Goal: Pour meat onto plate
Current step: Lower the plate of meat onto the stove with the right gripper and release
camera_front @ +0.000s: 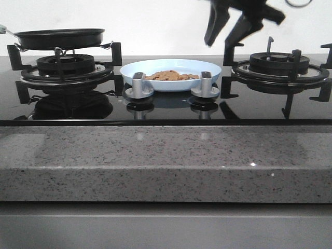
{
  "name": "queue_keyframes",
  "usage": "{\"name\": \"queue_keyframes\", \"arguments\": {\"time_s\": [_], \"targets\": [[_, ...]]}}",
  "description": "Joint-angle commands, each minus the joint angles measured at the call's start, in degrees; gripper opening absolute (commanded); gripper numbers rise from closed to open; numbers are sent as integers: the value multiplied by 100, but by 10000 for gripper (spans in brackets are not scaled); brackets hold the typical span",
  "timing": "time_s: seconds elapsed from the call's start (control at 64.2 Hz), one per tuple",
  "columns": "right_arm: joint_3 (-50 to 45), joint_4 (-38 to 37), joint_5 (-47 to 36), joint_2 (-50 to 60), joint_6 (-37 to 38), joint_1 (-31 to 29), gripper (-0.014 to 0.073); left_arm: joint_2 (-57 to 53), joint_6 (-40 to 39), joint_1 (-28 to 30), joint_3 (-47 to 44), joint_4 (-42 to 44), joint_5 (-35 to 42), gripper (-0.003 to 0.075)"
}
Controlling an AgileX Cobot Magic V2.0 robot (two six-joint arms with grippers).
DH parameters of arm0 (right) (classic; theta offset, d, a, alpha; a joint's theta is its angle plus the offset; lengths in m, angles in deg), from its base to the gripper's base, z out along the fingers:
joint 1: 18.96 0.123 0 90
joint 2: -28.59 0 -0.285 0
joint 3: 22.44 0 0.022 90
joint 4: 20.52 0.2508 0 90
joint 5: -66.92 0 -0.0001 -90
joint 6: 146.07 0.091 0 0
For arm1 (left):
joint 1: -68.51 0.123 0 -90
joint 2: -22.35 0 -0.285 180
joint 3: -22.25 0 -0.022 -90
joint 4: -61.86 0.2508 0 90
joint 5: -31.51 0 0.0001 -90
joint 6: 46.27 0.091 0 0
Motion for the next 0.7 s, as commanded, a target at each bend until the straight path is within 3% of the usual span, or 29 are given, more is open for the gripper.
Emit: {"name": "queue_keyframes", "arguments": {"time_s": [0.0, 0.171, 0.265, 0.561, 0.685], "targets": [[317, 36, -21, 497, -37, -29, 260, 72, -54, -42, 142, -117, 488, -20], [388, 36, 146, 586, -37, -29, 18, 72, -54, -42, 142, -117, 488, -20], [432, 36, 284, 586, -37, -29, -51, 72, -54, -42, 142, -117, 488, -20], [394, -519, 678, 988, -37, -29, -70, 72, -54, -42, 142, -117, 488, -20], [-147, -852, 346, 1617, -37, -29, -70, 72, -54, -42, 142, -117, 488, -20]]}}
